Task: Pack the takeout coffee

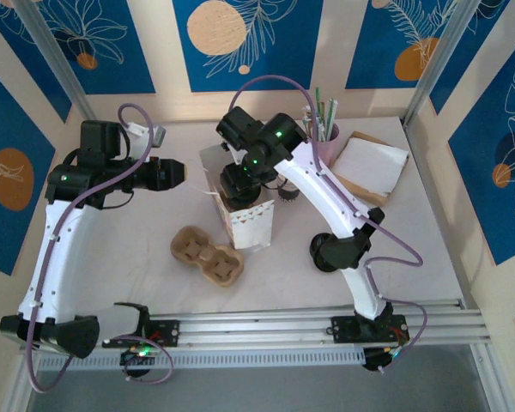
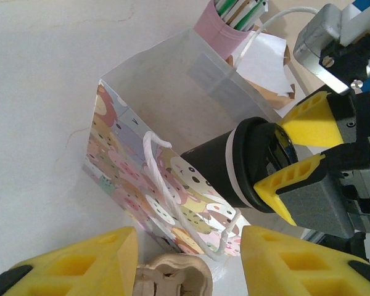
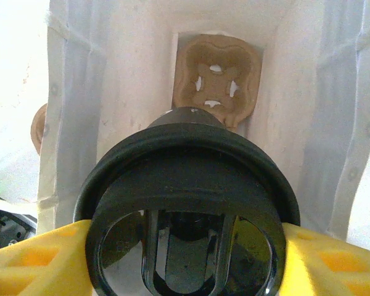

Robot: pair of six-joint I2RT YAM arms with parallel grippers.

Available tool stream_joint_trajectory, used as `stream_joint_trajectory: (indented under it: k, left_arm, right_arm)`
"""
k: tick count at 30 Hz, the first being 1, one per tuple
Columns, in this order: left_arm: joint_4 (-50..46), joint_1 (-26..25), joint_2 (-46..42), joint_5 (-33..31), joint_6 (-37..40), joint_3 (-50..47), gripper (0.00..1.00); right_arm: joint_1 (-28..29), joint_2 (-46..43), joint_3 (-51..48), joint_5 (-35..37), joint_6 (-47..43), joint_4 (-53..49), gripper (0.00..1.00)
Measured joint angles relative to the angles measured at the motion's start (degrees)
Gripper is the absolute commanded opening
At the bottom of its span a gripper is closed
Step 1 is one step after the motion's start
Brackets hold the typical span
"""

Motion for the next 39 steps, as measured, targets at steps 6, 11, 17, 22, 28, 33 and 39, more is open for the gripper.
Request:
stream_joint_trajectory:
  k: [6, 11, 17, 22, 28, 33, 39]
  left_arm:
    - [0.39, 0.0, 0.0, -0.57, -0.35, -2.29, 0.45]
    - [0.94, 0.0, 0.37, -0.66, -1.99, -5.66, 0.4]
    - [2.43, 0.0, 0.7, -0.37, -4.26, -7.65, 0.32]
    - [5.51, 0.0, -0.07, 1.64, -6.73, -12.13, 0.25]
    - [9.22, 0.0, -1.49, 3.76, -8.66, -16.92, 0.21]
    - [13.57, -0.87, -4.55, 4.57, -9.68, -19.74, 0.2]
    - [17.27, -1.46, -6.21, 4.59, -10.08, -20.76, 0.19]
  right_arm:
    - [0.0, 0.02, -0.72, -0.81, 0.02, 0.0, 0.62]
    - [-0.07, 0.04, -1.57, -1.46, 0.09, 0.0, 0.62]
    - [-0.15, 0.04, -2.89, -2.4, 0.22, 0.0, 0.61]
    - [-0.5, 0.04, -3.45, -3.08, 0.46, 0.02, 0.6]
    - [-1.49, -0.02, -4.83, -4.66, 1.22, 0.02, 0.6]
    - [-2.64, -0.59, -7.34, -6.14, 1.68, 0.02, 0.6]
    - [-2.99, -1.27, -9.9, -7.5, 1.95, 0.0, 0.59]
